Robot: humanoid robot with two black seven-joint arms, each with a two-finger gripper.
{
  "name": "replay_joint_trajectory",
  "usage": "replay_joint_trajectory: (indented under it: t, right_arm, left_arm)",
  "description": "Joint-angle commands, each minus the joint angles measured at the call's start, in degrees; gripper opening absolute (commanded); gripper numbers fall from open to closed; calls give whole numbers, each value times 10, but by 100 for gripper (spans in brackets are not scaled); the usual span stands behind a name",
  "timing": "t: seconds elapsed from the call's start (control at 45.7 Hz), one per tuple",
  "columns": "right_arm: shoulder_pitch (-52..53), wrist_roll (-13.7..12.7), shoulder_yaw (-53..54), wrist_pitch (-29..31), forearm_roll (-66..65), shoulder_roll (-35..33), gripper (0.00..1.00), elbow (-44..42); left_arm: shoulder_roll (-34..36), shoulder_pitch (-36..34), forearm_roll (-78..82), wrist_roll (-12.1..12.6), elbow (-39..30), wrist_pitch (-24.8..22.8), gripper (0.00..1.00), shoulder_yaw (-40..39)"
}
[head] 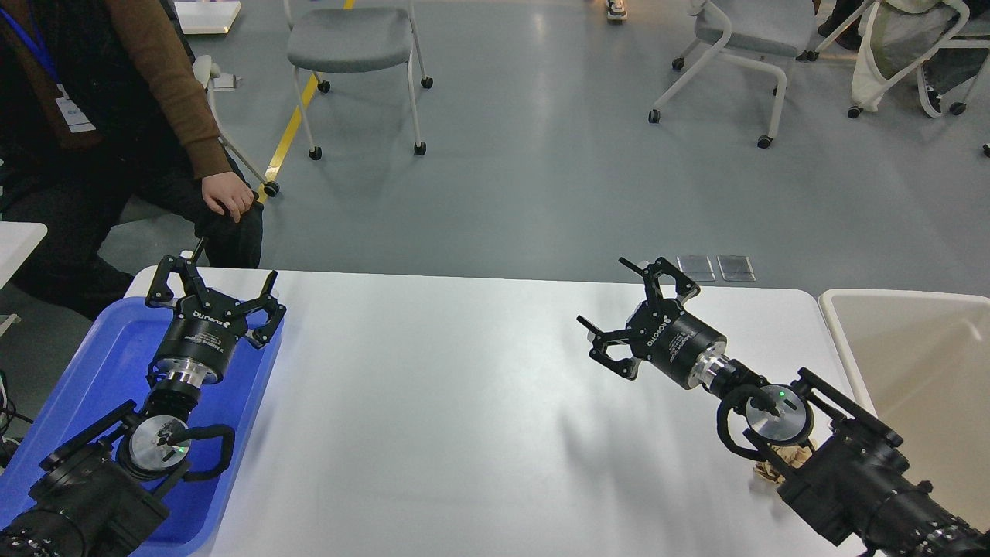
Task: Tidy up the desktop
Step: 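Move the right gripper back, uncovering the crumpled tan paper ball, then raise the right gripper and swing it above the paper ball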
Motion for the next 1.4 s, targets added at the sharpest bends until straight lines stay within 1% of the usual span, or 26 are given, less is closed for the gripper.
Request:
replay_joint_trajectory:
  t: [0.0,0.372,0.504,0.635,0.832,1.051,1.204,1.314,1.38]
  right_arm:
    - [-2,0,6,1,1,-1,100,0]
    - [-1,0,8,1,0,-10,100,5]
    - [-1,2,6,4,-3,-27,100,10]
    - [0,5,12,25,-3,-54,100,12]
    - [10,4,1,33,-18,-91,100,40]
    - [10,-2,-11,27,-127,-178,100,136]
    - [34,-3,-45,28,-169,-273,100,209]
    - [77,-2,-100,36,-180,-344,100,227]
    - [115,-1,-159,45,-227,-379,100,229]
  left_arm:
    - [0,0,1,-1,0,0,100,0]
    - [0,0,-1,0,0,0,100,0]
    - [0,0,-1,0,0,0,100,0]
    - [0,0,-1,0,0,0,100,0]
    - [0,0,-1,0,0,0,100,0]
    - [0,0,-1,0,0,0,100,0]
    - [0,0,-1,0,0,0,100,0]
    - [0,0,-1,0,0,-1,100,-1]
    - [0,0,-1,0,0,-1,100,-1]
